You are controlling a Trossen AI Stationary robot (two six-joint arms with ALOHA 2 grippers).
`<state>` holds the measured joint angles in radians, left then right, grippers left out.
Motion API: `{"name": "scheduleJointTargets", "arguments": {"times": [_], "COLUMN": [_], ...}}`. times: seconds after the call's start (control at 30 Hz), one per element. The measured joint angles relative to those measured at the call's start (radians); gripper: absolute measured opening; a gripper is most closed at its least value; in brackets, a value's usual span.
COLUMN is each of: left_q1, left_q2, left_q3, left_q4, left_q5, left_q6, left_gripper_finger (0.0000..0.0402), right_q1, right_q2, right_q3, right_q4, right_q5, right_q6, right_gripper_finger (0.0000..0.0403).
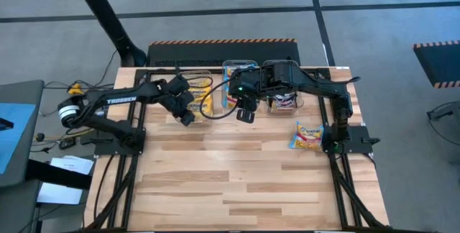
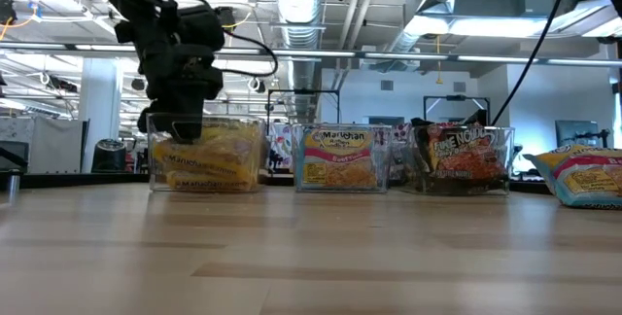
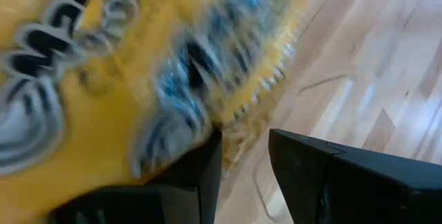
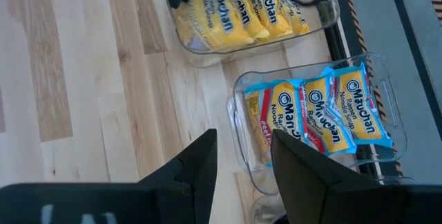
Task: Sort Maruchan noodles
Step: Put the yellow noodle pack into the left transparent bin
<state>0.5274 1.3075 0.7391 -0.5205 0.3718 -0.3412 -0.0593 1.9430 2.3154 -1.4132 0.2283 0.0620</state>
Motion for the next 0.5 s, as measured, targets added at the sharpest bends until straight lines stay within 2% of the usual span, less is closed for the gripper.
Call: {"name": "scheduleJointTargets", "arguments": {"times": [0.17,0.37,0.5], "left_q1": [0.000,0.003,0.020], "left_q2": [0.062,0.081,0.081], "left_q3": [0.002,0.001,0.000], "left_q4": [0.023,0.031,0.068], "left_q5": [-0.013,-0.151,-0.186], "left_q6": [-0.001,-0.012,-0.028], "left_gripper_finger": [0.0116,0.0114,0.0099], "right_q1": [0.000,0.000,0.000], "right_q2": [0.000,0.000,0.000], "right_q3": [0.000,0.000,0.000], "right_q4": [0.000,0.000,0.000], "right_q5": [0.000,0.000,0.000], "right_q6": [0.000,0.001,0.015], "right_gripper_finger": [0.0159,0.0159,0.0159]}}
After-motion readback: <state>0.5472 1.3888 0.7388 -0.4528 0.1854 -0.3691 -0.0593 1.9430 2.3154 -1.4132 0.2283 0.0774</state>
